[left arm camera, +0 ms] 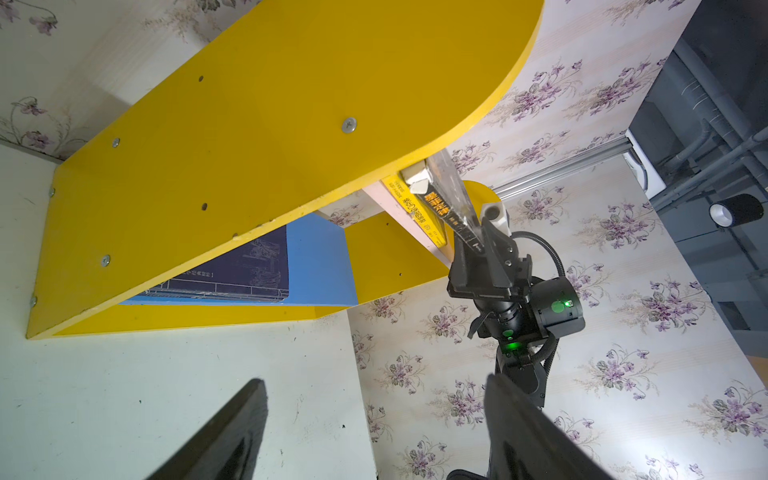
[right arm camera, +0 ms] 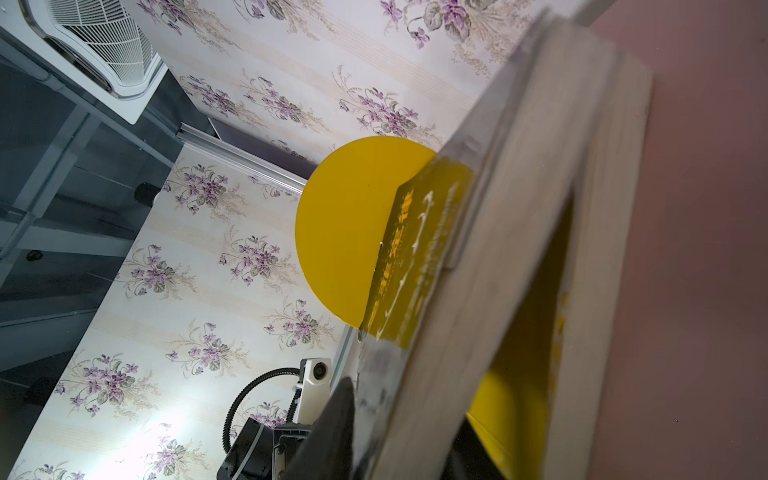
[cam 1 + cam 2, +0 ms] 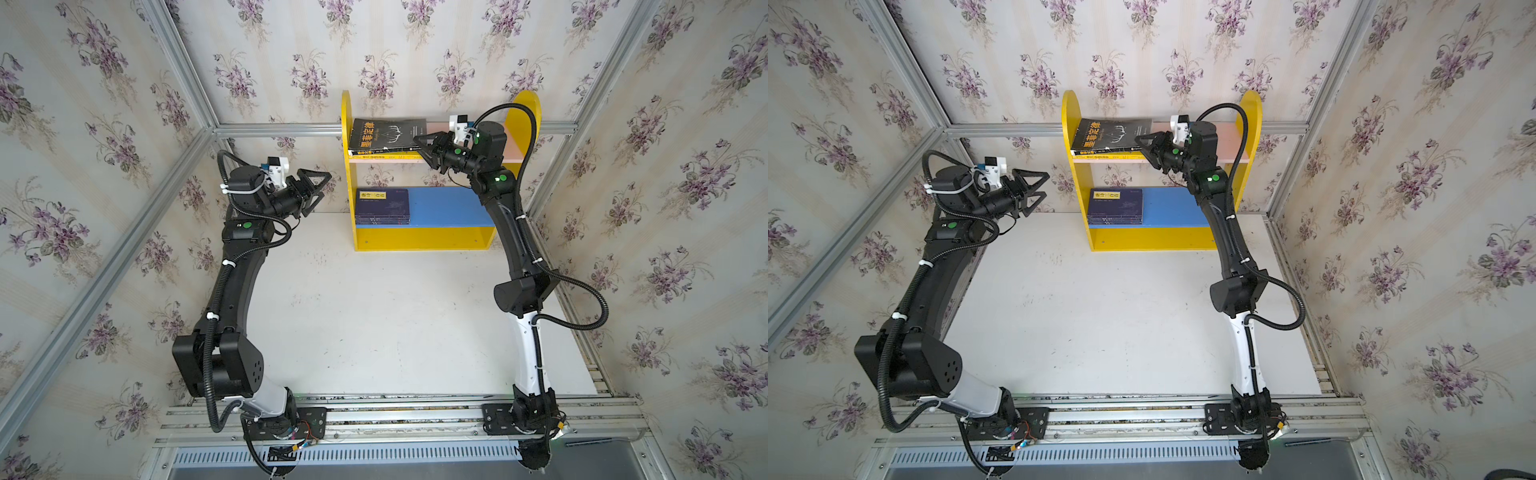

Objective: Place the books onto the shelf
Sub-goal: 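Open the left gripper and draw it back while right lowers the paperback onto the shelf, then press the black paperback against the yellow book with the right gripper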

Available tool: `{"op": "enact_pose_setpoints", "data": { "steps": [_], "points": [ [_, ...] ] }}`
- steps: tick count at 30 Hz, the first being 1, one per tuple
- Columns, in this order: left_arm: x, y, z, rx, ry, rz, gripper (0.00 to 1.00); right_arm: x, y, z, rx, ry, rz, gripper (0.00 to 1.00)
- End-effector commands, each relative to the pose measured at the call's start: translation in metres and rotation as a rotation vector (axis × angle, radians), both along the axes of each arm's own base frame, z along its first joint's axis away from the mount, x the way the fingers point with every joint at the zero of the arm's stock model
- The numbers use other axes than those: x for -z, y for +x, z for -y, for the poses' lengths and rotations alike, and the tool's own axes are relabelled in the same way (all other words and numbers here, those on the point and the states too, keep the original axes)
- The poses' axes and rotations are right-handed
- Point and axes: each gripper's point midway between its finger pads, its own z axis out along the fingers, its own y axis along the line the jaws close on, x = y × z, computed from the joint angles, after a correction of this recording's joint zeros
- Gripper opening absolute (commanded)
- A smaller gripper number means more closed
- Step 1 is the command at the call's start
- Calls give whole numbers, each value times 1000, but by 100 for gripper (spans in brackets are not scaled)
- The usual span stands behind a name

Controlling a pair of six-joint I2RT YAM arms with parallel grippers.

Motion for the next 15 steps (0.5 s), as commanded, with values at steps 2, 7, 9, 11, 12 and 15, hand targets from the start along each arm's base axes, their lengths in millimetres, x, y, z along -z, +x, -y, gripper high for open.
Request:
{"op": "enact_pose_setpoints", "data": {
  "steps": [2, 7, 9, 11, 12, 15],
  "points": [
    [-2, -2, 3, 27, 5, 16, 84, -29, 2, 9, 68, 33, 103, 47],
    [2, -2, 3, 28, 1, 3, 84, -33, 5, 14, 118, 27, 108, 53],
    [3, -2, 3, 25, 1, 1, 84, -28, 5, 15, 131, 7, 90, 54],
    [3, -4, 3, 22, 3, 2, 84, -22, 6, 16, 154, -21, 74, 55],
    [4, -4, 3, 20, 4, 1, 84, -20, 6, 16, 164, -38, 75, 57],
    [5, -7, 2, 13, 9, 2, 84, -14, 4, 15, 196, -86, 69, 58]
  ]
}}
